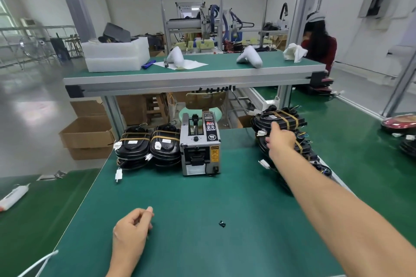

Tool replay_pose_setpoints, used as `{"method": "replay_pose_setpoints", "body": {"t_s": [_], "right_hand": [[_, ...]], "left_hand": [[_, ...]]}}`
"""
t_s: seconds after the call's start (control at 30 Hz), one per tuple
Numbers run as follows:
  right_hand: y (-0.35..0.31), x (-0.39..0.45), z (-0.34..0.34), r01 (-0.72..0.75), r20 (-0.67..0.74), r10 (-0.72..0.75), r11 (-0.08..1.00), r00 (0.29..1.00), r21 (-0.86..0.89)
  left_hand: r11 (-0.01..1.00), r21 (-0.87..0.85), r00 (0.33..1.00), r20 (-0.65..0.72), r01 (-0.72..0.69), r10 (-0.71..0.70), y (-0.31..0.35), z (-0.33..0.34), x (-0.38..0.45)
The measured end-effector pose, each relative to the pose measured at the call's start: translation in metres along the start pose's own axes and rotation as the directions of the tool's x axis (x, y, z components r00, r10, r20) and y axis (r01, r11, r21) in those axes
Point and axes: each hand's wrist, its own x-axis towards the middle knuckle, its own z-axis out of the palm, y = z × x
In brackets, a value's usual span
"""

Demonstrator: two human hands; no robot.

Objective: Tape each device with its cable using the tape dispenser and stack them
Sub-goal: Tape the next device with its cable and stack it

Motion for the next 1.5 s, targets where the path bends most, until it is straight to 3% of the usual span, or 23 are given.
{"method": "replay_pose_setpoints", "body": {"t_s": [0.13, 0.43, 0.57, 0.87, 1.1, 1.2, 1.37, 1.43, 1.5], "right_hand": [[-0.016, 0.033, 0.005, -0.177, -0.008, 0.180, 0.974, 0.984, 0.140], [-0.024, 0.057, 0.011, -0.252, -0.018, 0.255, 0.961, 0.967, 0.115], [-0.028, 0.063, 0.010, -0.248, -0.022, 0.249, 0.968, 0.968, 0.039], [-0.016, 0.049, -0.008, -0.136, -0.010, 0.137, 0.988, 0.991, 0.072], [-0.025, -0.009, -0.053, -0.035, 0.182, 0.024, 0.998, 0.983, 0.060], [-0.011, -0.051, -0.075, 0.043, 0.389, -0.051, 0.999, 0.920, 0.028], [0.018, -0.116, -0.086, 0.344, 0.678, -0.148, 0.925, 0.720, -0.163], [0.025, -0.138, -0.078, 0.533, 0.765, -0.182, 0.812, 0.618, -0.237], [0.030, -0.156, -0.064, 0.737, 0.842, -0.185, 0.599, 0.508, -0.313]], "left_hand": [[1.000, -0.008, 1.000, -0.002, -0.001, 0.001, -0.001, 0.000, 0.003], [1.000, 0.001, 1.000, -0.022, 0.005, -0.005, -0.009, 0.004, 0.009], [1.000, 0.003, 1.000, -0.023, -0.002, 0.002, -0.011, 0.004, 0.010], [1.000, -0.009, 1.000, 0.005, -0.026, 0.026, -0.015, 0.001, 0.010], [0.990, -0.137, 0.999, 0.029, -0.030, 0.034, -0.014, -0.001, 0.006], [0.977, -0.214, 1.000, -0.003, -0.004, 0.004, -0.015, -0.003, 0.006], [0.928, -0.373, 1.000, -0.010, 0.019, -0.025, -0.010, -0.004, 0.002], [0.903, -0.430, 0.999, -0.027, 0.017, -0.032, -0.008, -0.006, 0.001], [0.889, -0.458, 0.999, -0.041, 0.006, -0.028, -0.008, -0.009, 0.000]]}}
